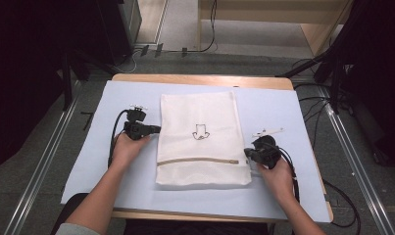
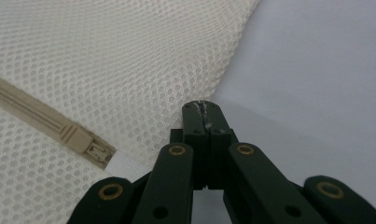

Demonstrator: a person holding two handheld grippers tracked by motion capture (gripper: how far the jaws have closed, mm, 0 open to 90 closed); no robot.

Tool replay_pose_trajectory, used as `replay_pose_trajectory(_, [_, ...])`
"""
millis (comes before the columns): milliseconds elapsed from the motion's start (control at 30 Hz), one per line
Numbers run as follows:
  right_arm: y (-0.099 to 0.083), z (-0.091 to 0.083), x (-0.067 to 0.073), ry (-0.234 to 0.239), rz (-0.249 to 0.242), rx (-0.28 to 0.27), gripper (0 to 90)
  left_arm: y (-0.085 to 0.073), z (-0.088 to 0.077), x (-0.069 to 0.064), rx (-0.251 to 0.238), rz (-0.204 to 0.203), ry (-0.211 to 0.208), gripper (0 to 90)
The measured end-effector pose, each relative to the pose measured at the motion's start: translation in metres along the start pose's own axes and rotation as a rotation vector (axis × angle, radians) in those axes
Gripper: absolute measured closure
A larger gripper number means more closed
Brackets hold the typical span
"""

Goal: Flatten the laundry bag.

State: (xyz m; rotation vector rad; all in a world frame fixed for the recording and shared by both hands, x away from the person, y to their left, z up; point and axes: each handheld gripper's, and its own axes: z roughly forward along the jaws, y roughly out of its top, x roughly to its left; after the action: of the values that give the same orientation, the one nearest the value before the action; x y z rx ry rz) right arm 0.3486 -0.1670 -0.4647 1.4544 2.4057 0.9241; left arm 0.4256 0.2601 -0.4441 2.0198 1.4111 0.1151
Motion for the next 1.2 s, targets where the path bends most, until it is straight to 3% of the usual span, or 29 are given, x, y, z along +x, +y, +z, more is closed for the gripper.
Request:
replay_pose_trajectory(100, [-0.003, 0.000, 0.010, 0.031, -0.008, 0.005, 90.0, 0.003, -0.010, 0.002, -0.034, 0.005, 0.001, 80.4])
replay_pose_trajectory(167, [-0.003, -0.001, 0.012, 0.015, -0.021, 0.004, 90.0, 0.005, -0.017, -0.003, -0.048, 0.021, -0.007, 80.5])
replay_pose_trajectory(267, [-0.003, -0.011, 0.009, 0.031, 0.029, -0.032, 88.6, 0.006, -0.024, -0.022, -0.042, 0.071, -0.047, 79.9])
replay_pose_trajectory(367, [-0.006, -0.024, 0.015, 0.049, 0.039, -0.052, 86.4, 0.007, -0.025, -0.044, -0.024, 0.127, -0.077, 79.0])
replay_pose_trajectory(567, [-0.012, -0.028, 0.028, 0.069, 0.028, -0.054, 83.6, 0.006, -0.021, -0.084, 0.009, 0.201, -0.149, 77.5])
replay_pose_trajectory(700, [-0.014, -0.024, 0.027, 0.076, 0.042, -0.038, 82.0, 0.003, -0.017, -0.102, 0.029, 0.240, -0.172, 77.2])
replay_pose_trajectory(900, [-0.015, -0.015, 0.034, 0.052, -0.020, -0.006, 80.1, 0.000, -0.008, -0.124, 0.058, 0.278, -0.204, 76.7])
replay_pose_trajectory(1067, [-0.015, -0.017, 0.029, 0.039, 0.001, -0.015, 75.6, -0.004, 0.001, -0.138, 0.090, 0.310, -0.216, 76.8])
replay_pose_trajectory(1133, [-0.015, -0.018, 0.030, 0.043, 0.007, -0.007, 76.8, -0.005, 0.003, -0.142, 0.094, 0.319, -0.222, 76.8])
replay_pose_trajectory(1200, [-0.015, -0.021, 0.033, 0.051, 0.008, -0.012, 88.6, -0.006, 0.005, -0.147, 0.098, 0.327, -0.230, 76.9])
